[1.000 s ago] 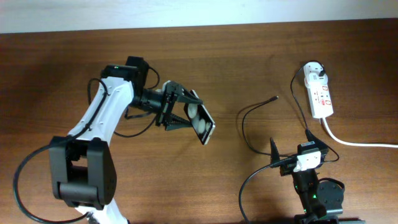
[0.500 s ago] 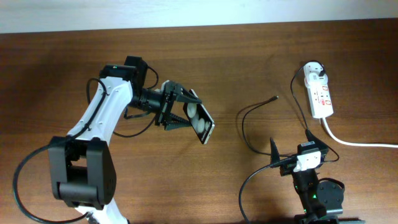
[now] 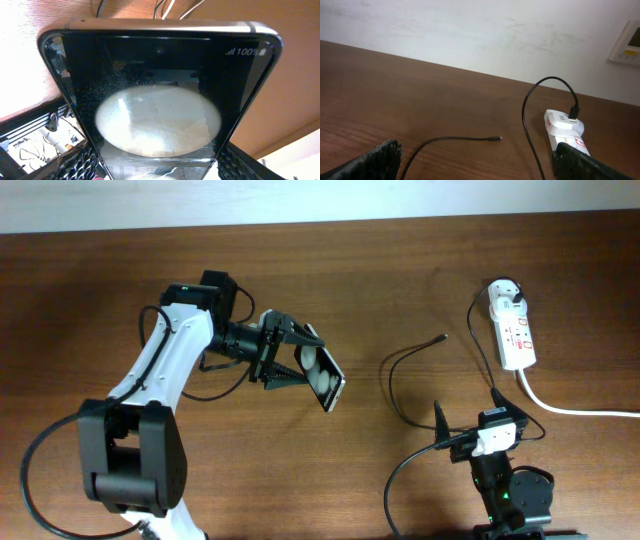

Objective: Plug charger to phone and switch on socket

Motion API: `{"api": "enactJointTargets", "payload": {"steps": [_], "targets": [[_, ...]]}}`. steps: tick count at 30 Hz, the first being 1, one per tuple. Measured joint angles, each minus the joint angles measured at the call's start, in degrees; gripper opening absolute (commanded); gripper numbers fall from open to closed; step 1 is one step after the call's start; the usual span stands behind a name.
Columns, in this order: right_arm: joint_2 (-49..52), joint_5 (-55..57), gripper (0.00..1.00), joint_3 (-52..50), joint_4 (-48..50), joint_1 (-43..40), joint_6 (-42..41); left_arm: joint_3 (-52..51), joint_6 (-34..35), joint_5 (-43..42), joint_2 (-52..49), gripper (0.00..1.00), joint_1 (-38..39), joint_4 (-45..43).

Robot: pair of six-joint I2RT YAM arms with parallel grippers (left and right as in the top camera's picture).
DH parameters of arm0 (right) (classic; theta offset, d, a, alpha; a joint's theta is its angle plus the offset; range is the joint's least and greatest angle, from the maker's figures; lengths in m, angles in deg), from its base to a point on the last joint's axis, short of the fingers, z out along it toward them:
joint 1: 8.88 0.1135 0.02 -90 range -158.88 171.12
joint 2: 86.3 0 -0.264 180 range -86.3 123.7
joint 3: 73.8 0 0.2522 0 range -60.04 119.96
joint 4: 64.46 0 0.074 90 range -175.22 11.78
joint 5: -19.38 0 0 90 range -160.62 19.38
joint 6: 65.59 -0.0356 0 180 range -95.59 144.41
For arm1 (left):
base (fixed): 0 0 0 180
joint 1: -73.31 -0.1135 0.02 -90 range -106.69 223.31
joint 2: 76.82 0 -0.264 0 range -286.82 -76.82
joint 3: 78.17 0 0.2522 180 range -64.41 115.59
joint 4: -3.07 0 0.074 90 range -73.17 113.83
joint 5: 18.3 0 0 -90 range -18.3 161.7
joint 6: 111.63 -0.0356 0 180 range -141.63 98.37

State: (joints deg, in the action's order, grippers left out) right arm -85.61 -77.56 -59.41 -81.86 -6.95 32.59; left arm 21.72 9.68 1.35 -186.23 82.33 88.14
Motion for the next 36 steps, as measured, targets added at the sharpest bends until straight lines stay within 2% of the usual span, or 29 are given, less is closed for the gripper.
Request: {"api": "enactJointTargets", "payload": {"steps": [3, 10, 11, 12, 15, 18, 20, 21, 23, 24, 28, 30, 33, 36], "targets": [[0.0, 0.0, 0.99, 0.0, 0.0, 0.0, 0.02, 0.0, -2.14, 0.57, 0.0, 0.71, 0.0, 0.02], [0.0, -0.44, 0.99, 0.0, 0.02, 0.0, -0.13, 0.0, -3.21, 14.56, 0.0, 0.7, 0.0, 0.15], [0.0, -1.2, 0.99, 0.0, 0.13, 0.0, -2.89, 0.0, -3.23, 15.8, 0.0, 0.69, 0.0, 0.15], [0.0, -2.29, 0.99, 0.0, 0.22, 0.0, -6.51, 0.0, -3.23, 17.22, 0.0, 0.69, 0.0, 0.11], [0.0, -13.0, 0.99, 0.0, 1.03, 0.0, -27.26, 0.0, -3.23, 19.93, 0.0, 0.68, 0.0, -0.02], [0.0, -39.67, 0.99, 0.04, -0.2, 0.04, -46.23, 0.0, -3.23, 22.97, 0.0, 0.68, 0.0, -0.02], [0.0, -50.64, 0.99, 0.04, -1.18, 0.04, -55.56, 0.0, -3.21, 24.13, 0.0, 0.68, 0.0, -0.02], [0.0, -53.51, 0.99, -0.02, -0.72, 0.04, -59.12, 0.0, -3.23, 24.39, 0.0, 0.68, 0.0, -0.02], [0.0, -52.24, 0.98, -0.02, 1.18, 0.04, -64.85, 0.0, -3.23, 24.55, 0.0, 0.68, 0.0, 0.24], [0.04, -52.11, 0.99, 0.0, 6.58, 0.04, -67.43, 0.0, -3.23, 24.46, 0.0, 0.68, 0.02, 0.59], [1.73, -51.17, 0.99, -0.02, 9.25, 0.04, -69.72, 0.0, -3.21, 24.04, 0.0, 0.68, 1.88, 0.42], [7.32, -49.57, 0.99, 0.37, 9.09, 0.04, -66.86, 0.0, -3.21, 23.85, 0.0, 0.68, 2.4, 0.04], [22.47, -44.96, 0.99, 9.27, 1.07, 0.04, -57.0, -0.09, -3.19, 22.29, 0.0, 0.68, 2.4, -0.31], [38.47, -37.92, 0.99, 25.62, -16.28, 0.04, -42.14, -0.17, -1.38, 21.07, -0.02, 0.68, 2.45, -1.79]]}}
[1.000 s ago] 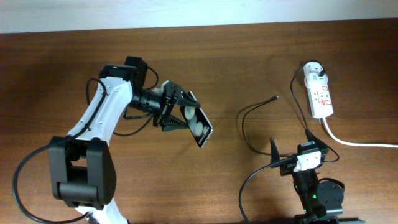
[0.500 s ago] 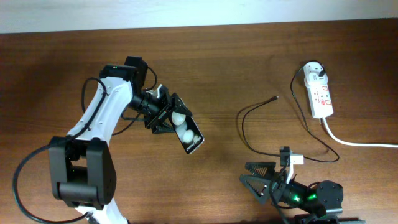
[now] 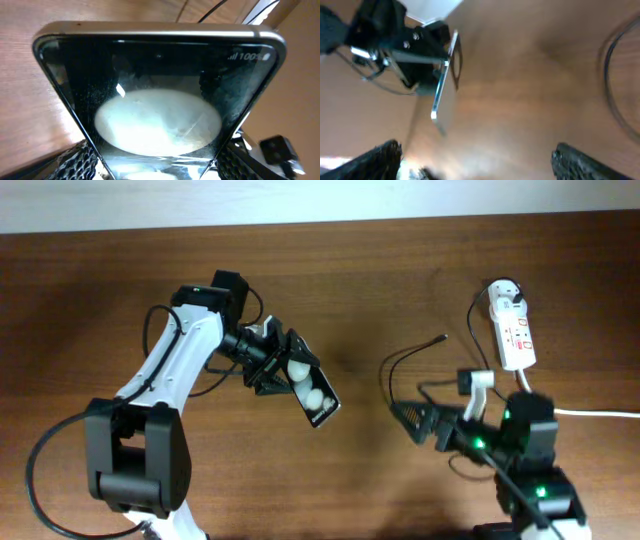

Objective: Plug charger to phone and switch on socket

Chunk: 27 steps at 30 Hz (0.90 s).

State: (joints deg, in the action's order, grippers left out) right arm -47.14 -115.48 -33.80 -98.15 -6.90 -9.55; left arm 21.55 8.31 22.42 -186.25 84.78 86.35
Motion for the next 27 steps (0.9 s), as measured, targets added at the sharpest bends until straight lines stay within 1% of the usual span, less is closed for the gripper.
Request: {"api": "enactJointTargets", "payload": {"steps": [1, 3, 7, 9, 10, 11, 13, 15, 16, 18, 20, 24, 27], "targets": [[4.83, 2.25, 0.98, 5.64, -2.97, 0.0, 3.1, 0.0, 1.88, -0.2, 0.0, 0.68, 0.0, -1.44], [10.1, 3.06, 0.99, 11.41, -4.55, 2.38, 5.92, 0.0, 5.27, -1.51, 0.0, 0.68, 0.0, -3.5], [12.9, 3.48, 0.99, 11.85, -3.45, 11.32, 5.62, 0.0, 11.17, -4.37, 0.0, 0.68, 0.0, -5.99], [15.87, 3.96, 0.99, 12.07, 1.79, 14.32, 5.66, 0.0, 13.42, -6.12, 0.0, 0.68, 0.0, -6.12], [17.92, 6.21, 0.99, 12.22, 4.72, 17.07, 5.6, -0.02, 14.78, -6.54, 0.0, 0.67, 0.0, -6.6], [18.84, 8.57, 0.99, 12.22, 5.51, 18.82, 5.64, -0.02, 16.46, -6.91, 0.0, 0.68, 0.0, -7.28], [20.2, 17.33, 0.99, 12.22, 9.05, 23.52, 4.2, -0.02, 19.23, -7.15, 0.0, 0.68, 0.0, -8.59], [21.79, 24.17, 0.98, 12.22, 13.29, 27.32, 2.25, -0.02, 20.09, -7.32, 0.0, 0.68, 0.0, -9.03], [23.43, 26.21, 0.99, 12.28, 16.81, 28.92, 1.05, -0.02, 20.46, -7.32, 0.02, 0.68, 0.0, -9.14], [26.23, 28.2, 1.0, 12.24, 20.87, 30.58, -0.35, -0.02, 20.68, -7.34, 0.0, 0.68, 0.0, -9.35], [29.22, 29.07, 0.85, 12.24, 23.43, 31.32, -1.38, -0.02, 20.7, -7.37, 0.0, 0.68, 0.0, -9.38], [33.66, 29.92, 0.7, 12.24, 28.59, 31.41, -5.01, -0.02, 20.7, -7.34, 0.0, 0.68, 0.0, -9.35], [34.84, 30.05, 0.57, 12.24, 30.97, 31.41, -5.38, -0.02, 20.7, -7.34, 0.0, 0.68, 0.0, -9.4]]}}
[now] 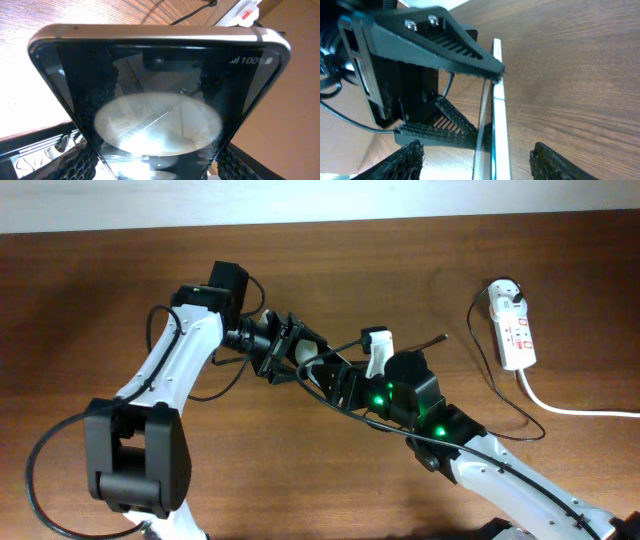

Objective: Plug charger to phone and switch on socket

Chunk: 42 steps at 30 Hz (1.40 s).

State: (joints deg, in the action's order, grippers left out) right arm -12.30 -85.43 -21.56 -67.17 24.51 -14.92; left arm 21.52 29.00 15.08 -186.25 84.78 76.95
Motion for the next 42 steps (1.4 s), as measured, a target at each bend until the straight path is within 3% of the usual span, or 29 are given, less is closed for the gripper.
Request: {"api": "enactJointTargets", "payload": {"steps": [8, 19, 21, 24, 27, 32, 34, 37, 42], "targets": [[2.14, 0.94, 0.32, 0.0, 1.44, 0.0, -0.5, 0.0, 0.0, 0.0, 0.0, 0.69, 0.0, 0.02], [2.19, -0.63, 0.1, -0.02, 1.31, -0.02, -1.03, 0.0, -0.02, -0.22, 0.0, 0.7, 0.0, 0.04], [2.25, -0.42, 0.08, -0.02, 1.18, -0.13, -2.29, 0.0, -0.13, -0.46, 0.0, 0.77, -0.07, 0.0], [2.27, -0.92, 0.07, -0.02, 1.16, -0.17, -2.16, 0.0, -0.02, -0.9, 0.0, 0.98, -0.17, 0.09], [2.45, -1.77, 0.04, -0.02, 1.01, -0.11, -1.36, 0.0, -1.36, -1.68, 0.0, 0.99, -0.17, 0.13], [2.47, -1.79, 0.04, -0.02, 1.05, -0.11, -6.21, 0.0, -12.7, -1.86, 0.59, 0.99, -2.4, 0.98], [2.47, -4.13, 0.04, -0.02, 0.98, -0.07, -8.98, 0.0, -16.46, 1.2, 4.7, 0.99, -3.61, 3.21], [2.47, -8.26, 0.04, -0.02, 0.76, 0.0, -10.51, -0.02, -18.84, 16.11, 20.87, 0.96, -3.72, 13.38], [2.47, -10.93, 0.04, -0.02, 0.13, -0.02, -11.3, -0.2, -19.61, 43.32, 63.63, 0.99, -3.85, 24.39]]}}
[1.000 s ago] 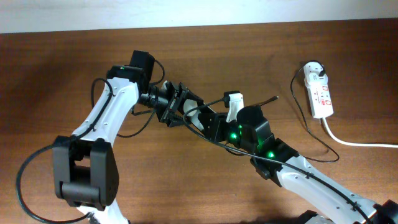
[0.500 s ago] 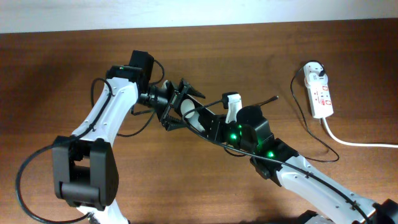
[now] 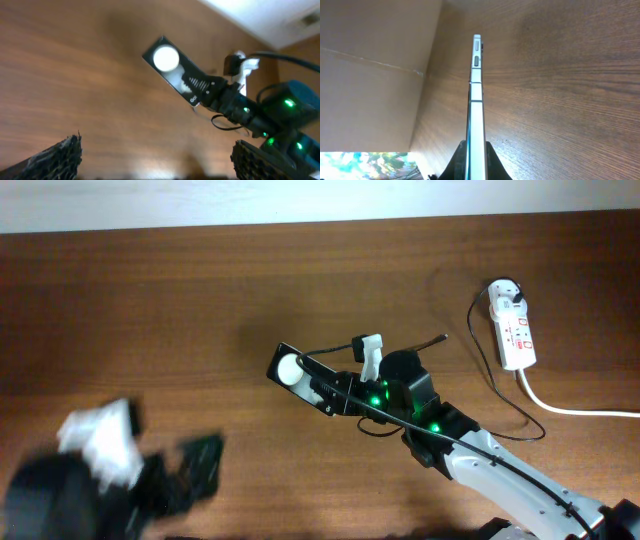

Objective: Plug charger to phone and switch on socket

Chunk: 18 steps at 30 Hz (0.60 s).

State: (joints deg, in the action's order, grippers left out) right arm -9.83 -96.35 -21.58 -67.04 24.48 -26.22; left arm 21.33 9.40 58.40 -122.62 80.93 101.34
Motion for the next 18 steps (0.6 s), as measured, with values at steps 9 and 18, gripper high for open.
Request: {"api": "enactJointTargets", "payload": {"steps": [9, 18], "targets": [[0.0, -5.14, 0.04, -0.04, 0.0, 0.02, -0.15, -21.99, 19.58, 14.86, 24.52, 0.99, -0.04, -8.0], [0.0, -10.25, 0.04, -0.04, -0.87, -4.31, -22.1, -57.37, 63.39, -9.55, 23.91, 0.99, -0.09, -47.58]]}}
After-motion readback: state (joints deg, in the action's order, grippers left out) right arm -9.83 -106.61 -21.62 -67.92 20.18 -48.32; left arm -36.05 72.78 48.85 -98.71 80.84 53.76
